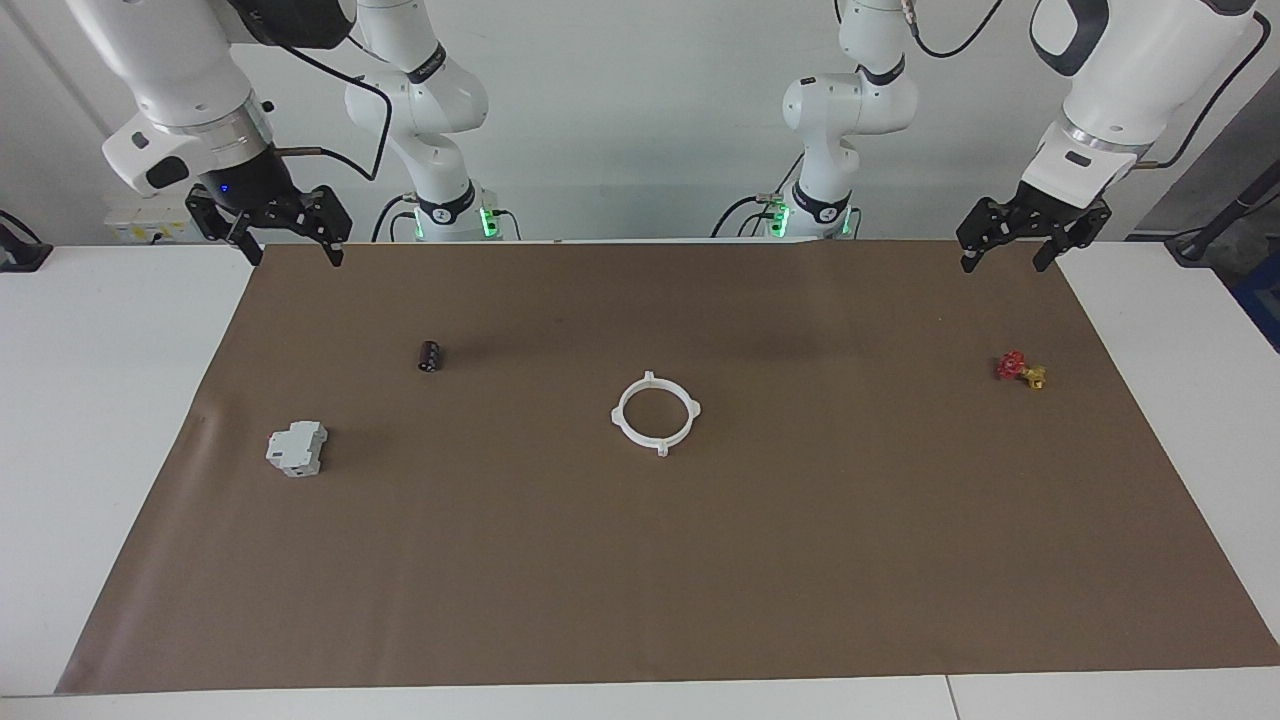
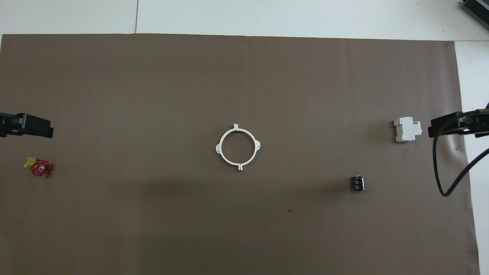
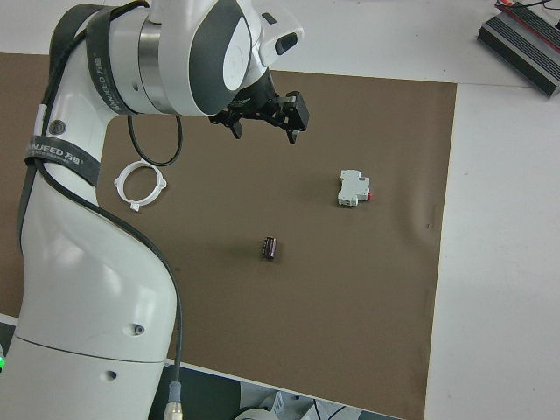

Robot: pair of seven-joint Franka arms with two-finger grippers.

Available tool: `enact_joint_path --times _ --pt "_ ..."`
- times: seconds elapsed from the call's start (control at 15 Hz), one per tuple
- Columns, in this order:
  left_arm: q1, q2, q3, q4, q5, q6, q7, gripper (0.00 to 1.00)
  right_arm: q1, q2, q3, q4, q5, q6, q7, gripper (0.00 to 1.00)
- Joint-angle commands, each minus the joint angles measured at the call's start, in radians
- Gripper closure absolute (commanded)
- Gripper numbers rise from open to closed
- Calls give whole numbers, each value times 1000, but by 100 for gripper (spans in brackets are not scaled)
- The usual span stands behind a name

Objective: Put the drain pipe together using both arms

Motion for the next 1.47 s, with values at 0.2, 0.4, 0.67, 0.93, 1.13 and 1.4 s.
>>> enact_joint_path --times 0.2,0.4,0.67,0.93,1.13,1.4 --pt "-13 0 -17 -1 -10 25 -16 0 -11 -8 4 -15 15 13 -19 0" --pt "-13 0 -25 -1 -10 26 -20 0 -11 -8 5 -15 15 13 -19 0" --pt "-5 -23 -36 -59 -15 61 -52 0 -11 -8 4 -15 15 11 -19 0" --pt "-3 -13 -28 -64 -15 62 -52 0 -11 -8 4 -15 15 13 -19 0" --pt "0 6 -28 7 -15 7 -50 0 -11 -8 5 -15 15 11 -19 0" --pt "18 0 -39 7 -15 5 -47 0 -11 -8 4 -15 15 13 -19 0"
